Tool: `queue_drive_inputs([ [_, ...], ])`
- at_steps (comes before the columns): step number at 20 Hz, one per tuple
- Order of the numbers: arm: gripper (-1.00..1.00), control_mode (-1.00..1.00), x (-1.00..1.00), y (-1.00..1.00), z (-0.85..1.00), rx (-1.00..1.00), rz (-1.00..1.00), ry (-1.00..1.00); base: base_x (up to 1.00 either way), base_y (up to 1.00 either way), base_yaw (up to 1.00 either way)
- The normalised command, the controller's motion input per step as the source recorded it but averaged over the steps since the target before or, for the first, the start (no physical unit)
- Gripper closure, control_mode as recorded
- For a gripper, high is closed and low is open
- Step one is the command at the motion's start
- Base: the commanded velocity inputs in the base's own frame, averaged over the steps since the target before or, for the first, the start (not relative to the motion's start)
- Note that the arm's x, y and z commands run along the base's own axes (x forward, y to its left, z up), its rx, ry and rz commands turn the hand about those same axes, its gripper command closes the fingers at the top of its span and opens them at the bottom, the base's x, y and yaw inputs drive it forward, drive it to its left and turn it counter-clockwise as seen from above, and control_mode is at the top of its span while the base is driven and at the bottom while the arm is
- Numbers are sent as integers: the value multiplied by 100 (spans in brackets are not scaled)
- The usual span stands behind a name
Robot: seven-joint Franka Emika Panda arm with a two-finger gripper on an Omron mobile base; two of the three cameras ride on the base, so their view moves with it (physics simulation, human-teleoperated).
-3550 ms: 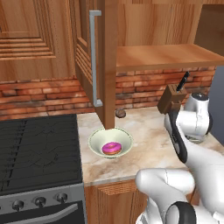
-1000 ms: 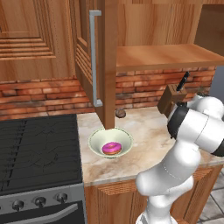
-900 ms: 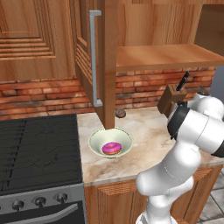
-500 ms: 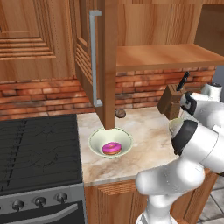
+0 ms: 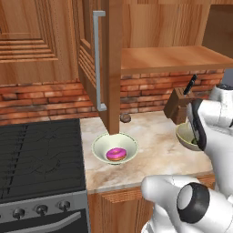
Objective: Pick both bowls and place them on the counter. Then place the donut in one bowl and place the avocado in the other bowl.
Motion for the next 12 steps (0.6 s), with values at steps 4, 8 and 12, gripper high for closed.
queue_drive_inputs([
  [4, -100, -100, -70, 100, 10, -14, 7, 0, 0, 0, 0],
  [8, -100, -100, -20, 58, 0, -8, 3, 0, 0, 0, 0],
  [12, -100, -100, 0, 0, 0, 1, 0, 0, 0, 0, 0],
])
